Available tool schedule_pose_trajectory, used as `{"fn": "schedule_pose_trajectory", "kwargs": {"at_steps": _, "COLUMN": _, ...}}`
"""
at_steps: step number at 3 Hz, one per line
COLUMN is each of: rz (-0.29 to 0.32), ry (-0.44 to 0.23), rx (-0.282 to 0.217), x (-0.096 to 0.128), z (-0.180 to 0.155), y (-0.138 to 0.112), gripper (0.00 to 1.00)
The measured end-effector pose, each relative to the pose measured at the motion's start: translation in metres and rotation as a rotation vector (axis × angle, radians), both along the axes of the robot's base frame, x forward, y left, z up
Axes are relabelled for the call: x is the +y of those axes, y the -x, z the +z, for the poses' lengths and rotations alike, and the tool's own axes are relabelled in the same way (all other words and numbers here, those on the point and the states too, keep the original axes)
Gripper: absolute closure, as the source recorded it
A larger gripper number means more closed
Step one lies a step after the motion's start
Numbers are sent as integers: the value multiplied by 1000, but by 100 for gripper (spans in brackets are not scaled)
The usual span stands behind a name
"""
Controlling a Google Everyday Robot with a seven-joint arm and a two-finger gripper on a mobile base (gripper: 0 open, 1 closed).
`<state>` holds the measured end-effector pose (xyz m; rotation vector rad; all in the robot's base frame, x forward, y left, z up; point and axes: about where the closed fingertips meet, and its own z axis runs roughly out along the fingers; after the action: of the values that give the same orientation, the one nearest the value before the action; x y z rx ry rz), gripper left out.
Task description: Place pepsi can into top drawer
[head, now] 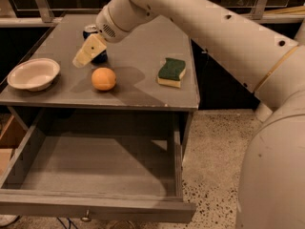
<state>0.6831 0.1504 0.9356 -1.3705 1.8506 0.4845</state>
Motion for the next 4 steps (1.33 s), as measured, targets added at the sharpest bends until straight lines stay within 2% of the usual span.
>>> {"fn": "schedule_pose_trajectory", "kwargs": {"at_steps": 1, "rz": -11, "ry": -12, "rx": 17, "x": 1, "z": -8, "y": -2, "gripper": 0}}
{"fn": "schedule_pose_trajectory", "kwargs": {"at_steps": 2, "rz": -27, "ry": -48, "rx": 0, "x": 5, "z": -10, "y": -19, "gripper": 0}}
{"fn": "schedule_pose_trajectory", "kwargs": {"at_steps": 3, "rz": -33, "ry": -118, "rx": -49, "x": 7, "z": -2, "y": -40, "gripper": 0}}
{"fn": "schedule_pose_trajectory", "kwargs": {"at_steps": 4, "rz": -32, "ry": -118, "rx": -48, "x": 7, "z": -2, "y": -40, "gripper": 0}}
